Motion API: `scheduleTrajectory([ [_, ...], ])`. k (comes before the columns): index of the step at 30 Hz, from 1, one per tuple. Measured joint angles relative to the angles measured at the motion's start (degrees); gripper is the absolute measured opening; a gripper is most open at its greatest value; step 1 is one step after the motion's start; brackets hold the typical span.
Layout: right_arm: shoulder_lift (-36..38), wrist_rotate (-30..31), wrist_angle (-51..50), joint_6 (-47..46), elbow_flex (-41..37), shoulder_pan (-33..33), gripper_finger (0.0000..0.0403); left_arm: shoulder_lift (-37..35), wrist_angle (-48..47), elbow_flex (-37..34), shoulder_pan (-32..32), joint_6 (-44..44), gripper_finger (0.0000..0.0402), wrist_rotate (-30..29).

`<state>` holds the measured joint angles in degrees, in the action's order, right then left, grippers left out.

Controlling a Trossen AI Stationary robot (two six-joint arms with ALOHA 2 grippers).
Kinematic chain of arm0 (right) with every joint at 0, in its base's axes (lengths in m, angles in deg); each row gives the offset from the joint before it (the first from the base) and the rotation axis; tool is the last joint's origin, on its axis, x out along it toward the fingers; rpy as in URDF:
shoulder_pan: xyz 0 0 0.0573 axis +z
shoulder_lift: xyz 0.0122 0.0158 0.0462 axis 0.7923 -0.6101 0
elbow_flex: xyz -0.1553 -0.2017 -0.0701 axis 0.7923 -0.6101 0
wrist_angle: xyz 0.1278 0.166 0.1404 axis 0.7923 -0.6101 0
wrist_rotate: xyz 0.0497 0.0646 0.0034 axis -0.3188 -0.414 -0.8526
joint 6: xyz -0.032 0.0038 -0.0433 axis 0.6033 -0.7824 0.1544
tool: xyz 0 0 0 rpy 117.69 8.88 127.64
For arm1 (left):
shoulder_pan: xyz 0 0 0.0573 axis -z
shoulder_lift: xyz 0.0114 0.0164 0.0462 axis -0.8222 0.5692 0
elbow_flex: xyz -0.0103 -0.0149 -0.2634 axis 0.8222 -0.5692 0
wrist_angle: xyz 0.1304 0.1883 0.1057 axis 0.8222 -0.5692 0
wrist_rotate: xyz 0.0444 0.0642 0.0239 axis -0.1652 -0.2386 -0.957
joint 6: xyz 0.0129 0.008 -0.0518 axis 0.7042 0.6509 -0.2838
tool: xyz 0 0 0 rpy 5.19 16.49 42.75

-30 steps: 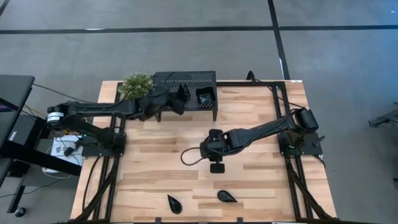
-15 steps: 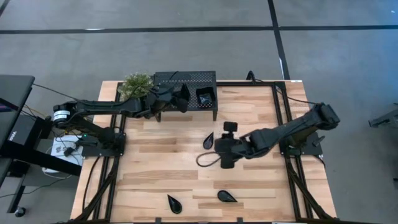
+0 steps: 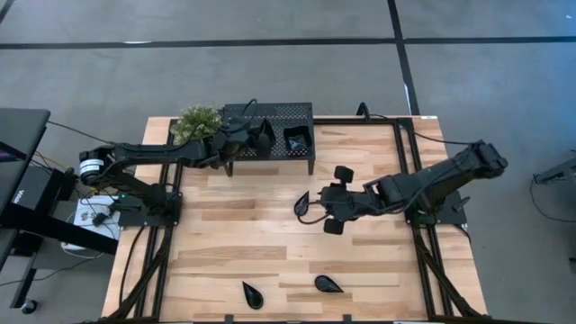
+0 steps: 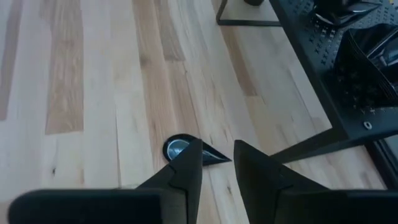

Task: Pick & Place Mini shaped plates
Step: Stack the black drop-shaped plate on top of the black drop-shaped plate on the shelf

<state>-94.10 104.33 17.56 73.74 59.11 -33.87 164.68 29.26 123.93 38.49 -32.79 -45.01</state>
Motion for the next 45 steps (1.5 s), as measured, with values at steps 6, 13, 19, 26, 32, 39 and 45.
scheduleTrajectory([
  [6,-0.4,-0.1,-0.2,0.4,-0.1,0.2,0.0087,1.1,2.9,0.0,0.0,0.2,0.0019,0.3],
  [13,-0.4,-0.2,-0.2,0.5,-0.1,0.2,0.0087,4.3,6.4,0.0,0.0,0.0,0.0019,0.5],
  [19,-0.4,-0.3,-0.2,0.5,-0.1,0.2,0.0087,4.5,8.6,0.0,0.8,3.3,0.0019,0.5],
  [26,-0.4,-0.3,-0.2,0.5,-0.1,0.2,0.0087,-2.6,8.8,-0.1,10.8,13.4,0.0019,14.0],
  [32,-0.4,-0.4,0.0,-0.5,-0.1,0.2,0.0087,-6.6,6.2,-4.2,24.0,13.3,0.0019,28.8],
  [39,-0.4,-0.4,1.0,-3.0,-0.5,0.3,0.0087,-7.2,6.0,-13.3,38.6,13.0,0.0022,33.1],
  [45,-0.5,-0.4,1.5,-3.0,-2.3,0.2,0.0087,-6.9,6.8,-19.7,45.3,4.5,0.0064,30.3],
])
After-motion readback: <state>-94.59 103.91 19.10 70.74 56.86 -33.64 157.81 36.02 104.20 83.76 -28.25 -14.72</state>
